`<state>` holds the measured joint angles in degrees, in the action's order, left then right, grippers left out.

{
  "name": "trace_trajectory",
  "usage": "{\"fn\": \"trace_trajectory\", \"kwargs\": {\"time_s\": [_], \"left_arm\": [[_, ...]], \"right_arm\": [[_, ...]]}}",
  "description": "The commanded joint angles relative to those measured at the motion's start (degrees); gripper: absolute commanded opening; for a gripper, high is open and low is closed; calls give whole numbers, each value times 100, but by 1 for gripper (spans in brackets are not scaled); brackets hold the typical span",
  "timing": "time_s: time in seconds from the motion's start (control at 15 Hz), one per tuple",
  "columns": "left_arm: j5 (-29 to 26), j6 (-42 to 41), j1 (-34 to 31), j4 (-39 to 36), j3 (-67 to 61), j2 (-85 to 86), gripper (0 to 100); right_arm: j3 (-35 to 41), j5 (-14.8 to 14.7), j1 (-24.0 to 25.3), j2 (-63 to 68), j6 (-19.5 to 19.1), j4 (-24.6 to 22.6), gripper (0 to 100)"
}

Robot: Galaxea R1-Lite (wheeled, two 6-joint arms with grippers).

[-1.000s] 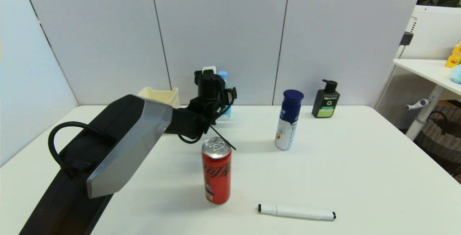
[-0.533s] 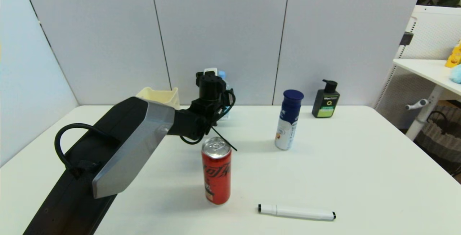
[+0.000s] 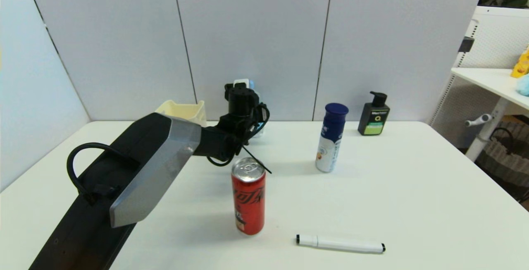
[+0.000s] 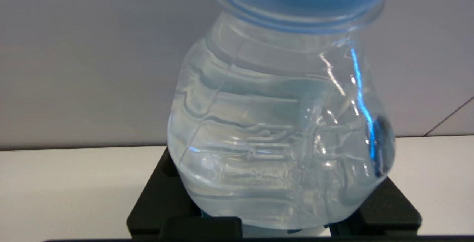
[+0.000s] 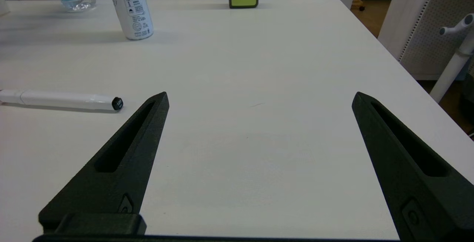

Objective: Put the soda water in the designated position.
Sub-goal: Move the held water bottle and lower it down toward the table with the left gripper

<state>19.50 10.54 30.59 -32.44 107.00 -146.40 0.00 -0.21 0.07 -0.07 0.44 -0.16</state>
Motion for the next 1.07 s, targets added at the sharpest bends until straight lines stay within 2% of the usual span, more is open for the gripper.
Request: {"fn": "trace_trajectory", "kwargs": {"time_s": [0.07,0.4,0.6,0.73,0.93,1.0,1.07], "left_arm": [[1,-26,-18,115,-30,445,0],[1,-79,-105,678,-355,1913,0],[9,-307,-316,1302,-627,2994,0],[18,-729,-668,1600,-627,3618,0],[-34,-958,-1380,2506,-671,4603,0],[-201,-993,-1626,2646,-777,4840,0],[-641,-975,-1898,2646,-953,5024,0]], "right_arm": [[0,3,1,7,0,-2,100],[0,-6,1,7,0,-2,100],[0,-6,1,7,0,-2,100],[0,-6,1,7,0,-2,100],[0,-6,1,7,0,-2,100],[0,-6,1,7,0,-2,100],[0,-6,1,7,0,-2,100]]}}
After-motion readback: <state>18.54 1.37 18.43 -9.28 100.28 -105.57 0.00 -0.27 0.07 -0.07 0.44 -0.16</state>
